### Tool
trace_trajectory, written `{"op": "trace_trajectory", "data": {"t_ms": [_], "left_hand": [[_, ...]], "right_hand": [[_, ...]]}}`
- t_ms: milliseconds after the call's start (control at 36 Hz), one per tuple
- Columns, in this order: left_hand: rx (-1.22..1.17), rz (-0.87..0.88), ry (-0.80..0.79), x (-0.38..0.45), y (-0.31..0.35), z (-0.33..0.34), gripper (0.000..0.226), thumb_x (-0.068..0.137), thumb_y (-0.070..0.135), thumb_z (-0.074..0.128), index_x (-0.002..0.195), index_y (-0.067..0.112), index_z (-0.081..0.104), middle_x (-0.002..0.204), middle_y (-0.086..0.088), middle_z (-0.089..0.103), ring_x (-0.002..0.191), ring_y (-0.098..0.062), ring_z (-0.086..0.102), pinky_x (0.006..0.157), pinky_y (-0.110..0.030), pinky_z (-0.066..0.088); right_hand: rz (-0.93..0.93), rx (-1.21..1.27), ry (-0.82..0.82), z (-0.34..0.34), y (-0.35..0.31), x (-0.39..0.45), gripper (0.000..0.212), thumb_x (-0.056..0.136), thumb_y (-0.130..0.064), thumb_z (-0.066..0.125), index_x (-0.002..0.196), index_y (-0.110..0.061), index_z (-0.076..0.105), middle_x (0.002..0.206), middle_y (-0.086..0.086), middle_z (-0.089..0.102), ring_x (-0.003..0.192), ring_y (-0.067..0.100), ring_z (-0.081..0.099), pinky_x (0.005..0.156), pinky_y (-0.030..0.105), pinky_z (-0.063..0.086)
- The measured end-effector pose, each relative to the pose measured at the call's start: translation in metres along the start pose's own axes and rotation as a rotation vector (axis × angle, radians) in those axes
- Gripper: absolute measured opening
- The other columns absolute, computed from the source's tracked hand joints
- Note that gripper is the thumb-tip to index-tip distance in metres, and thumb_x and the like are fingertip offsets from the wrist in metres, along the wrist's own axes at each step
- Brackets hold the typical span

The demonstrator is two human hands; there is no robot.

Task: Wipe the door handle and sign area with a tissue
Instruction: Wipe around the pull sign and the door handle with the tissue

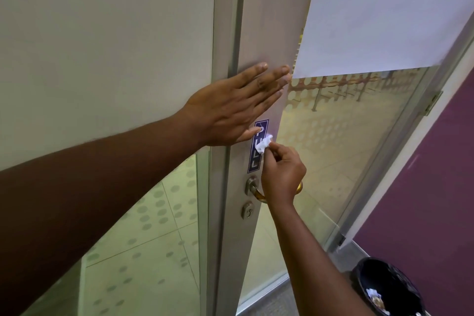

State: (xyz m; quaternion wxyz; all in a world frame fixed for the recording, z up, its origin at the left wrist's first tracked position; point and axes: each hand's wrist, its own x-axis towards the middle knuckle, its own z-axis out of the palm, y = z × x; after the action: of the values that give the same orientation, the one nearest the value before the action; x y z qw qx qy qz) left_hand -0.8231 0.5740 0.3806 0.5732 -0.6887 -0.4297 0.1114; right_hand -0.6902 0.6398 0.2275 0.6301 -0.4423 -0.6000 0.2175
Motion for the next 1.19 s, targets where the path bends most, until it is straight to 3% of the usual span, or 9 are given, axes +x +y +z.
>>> {"op": "trace_trajectory", "data": {"t_ms": [194,389,556,667,806,861,972,1056,1194], "left_hand": [[-0.007,-0.002,-0.006,0.000,0.000,0.001,0.082,0.104,0.054,0.002,0.160,-0.005,-0.002,0.167,-0.029,-0.006,0.157,-0.040,-0.004,0.129,-0.049,0.009],[-0.021,-0.012,-0.026,0.000,0.000,0.002,0.082,0.105,0.055,0.003,0.160,-0.005,-0.003,0.167,-0.029,-0.008,0.157,-0.041,-0.006,0.128,-0.050,0.008],[-0.022,-0.010,-0.015,0.001,0.000,0.003,0.082,0.104,0.054,-0.001,0.160,-0.006,-0.004,0.166,-0.030,-0.008,0.157,-0.041,-0.006,0.128,-0.050,0.010],[-0.020,-0.012,-0.030,0.000,0.000,0.002,0.082,0.104,0.055,0.001,0.160,-0.005,-0.005,0.166,-0.030,-0.009,0.157,-0.041,-0.006,0.128,-0.050,0.008],[-0.020,-0.017,-0.022,0.001,0.000,0.000,0.082,0.105,0.055,0.006,0.160,-0.006,-0.001,0.167,-0.030,-0.006,0.157,-0.041,-0.004,0.129,-0.050,0.006],[-0.020,-0.017,-0.031,0.001,0.000,-0.001,0.081,0.106,0.054,0.007,0.160,-0.006,-0.001,0.167,-0.030,-0.006,0.157,-0.041,-0.004,0.129,-0.050,0.007],[-0.025,-0.019,-0.037,0.000,0.000,-0.001,0.081,0.106,0.054,0.005,0.160,-0.006,-0.001,0.166,-0.030,-0.006,0.157,-0.041,-0.005,0.128,-0.050,0.009],[-0.024,-0.020,-0.026,0.000,0.001,0.000,0.080,0.106,0.053,0.003,0.160,-0.006,-0.002,0.166,-0.030,-0.007,0.157,-0.041,-0.005,0.128,-0.050,0.009],[-0.005,-0.020,-0.019,0.001,0.001,0.002,0.081,0.105,0.054,0.005,0.160,-0.006,-0.001,0.166,-0.031,-0.006,0.157,-0.041,-0.004,0.129,-0.050,0.008]], "right_hand": [[0.140,0.015,0.003,-0.006,0.009,0.012,0.014,0.090,-0.021,0.068,0.098,-0.017,0.079,0.086,-0.001,0.073,0.076,0.008,0.066,0.073,0.035,0.057],[-0.068,0.055,0.086,-0.005,-0.014,0.036,0.015,0.090,-0.013,0.069,0.102,-0.012,0.077,0.086,-0.001,0.070,0.074,0.005,0.064,0.066,0.020,0.054],[-0.249,-0.066,0.025,0.002,-0.004,0.007,0.010,0.091,-0.011,0.070,0.099,-0.008,0.075,0.080,0.001,0.062,0.066,0.011,0.056,0.057,0.020,0.047],[-0.160,-0.099,-0.039,-0.003,0.011,-0.007,0.011,0.090,-0.012,0.070,0.100,-0.012,0.076,0.082,-0.002,0.063,0.069,0.012,0.060,0.060,0.022,0.053],[0.136,0.128,0.021,-0.016,0.013,0.011,0.024,0.088,-0.010,0.068,0.109,-0.020,0.074,0.087,-0.008,0.069,0.081,0.004,0.066,0.080,0.034,0.058],[0.154,0.202,0.028,-0.017,0.007,0.021,0.028,0.089,-0.012,0.067,0.117,-0.015,0.071,0.096,-0.003,0.071,0.086,0.003,0.067,0.080,0.028,0.059],[-0.102,0.136,-0.052,-0.014,-0.013,0.030,0.038,0.089,-0.023,0.072,0.125,-0.014,0.066,0.107,-0.002,0.064,0.092,-0.001,0.062,0.073,0.007,0.050],[-0.302,-0.019,-0.063,-0.011,-0.019,0.033,0.035,0.089,-0.017,0.073,0.123,-0.013,0.068,0.099,0.000,0.065,0.083,0.004,0.059,0.072,0.012,0.050],[-0.389,-0.100,-0.037,-0.009,-0.013,0.029,0.023,0.089,-0.008,0.071,0.113,-0.008,0.072,0.084,0.003,0.062,0.071,0.011,0.055,0.061,0.024,0.051]]}}
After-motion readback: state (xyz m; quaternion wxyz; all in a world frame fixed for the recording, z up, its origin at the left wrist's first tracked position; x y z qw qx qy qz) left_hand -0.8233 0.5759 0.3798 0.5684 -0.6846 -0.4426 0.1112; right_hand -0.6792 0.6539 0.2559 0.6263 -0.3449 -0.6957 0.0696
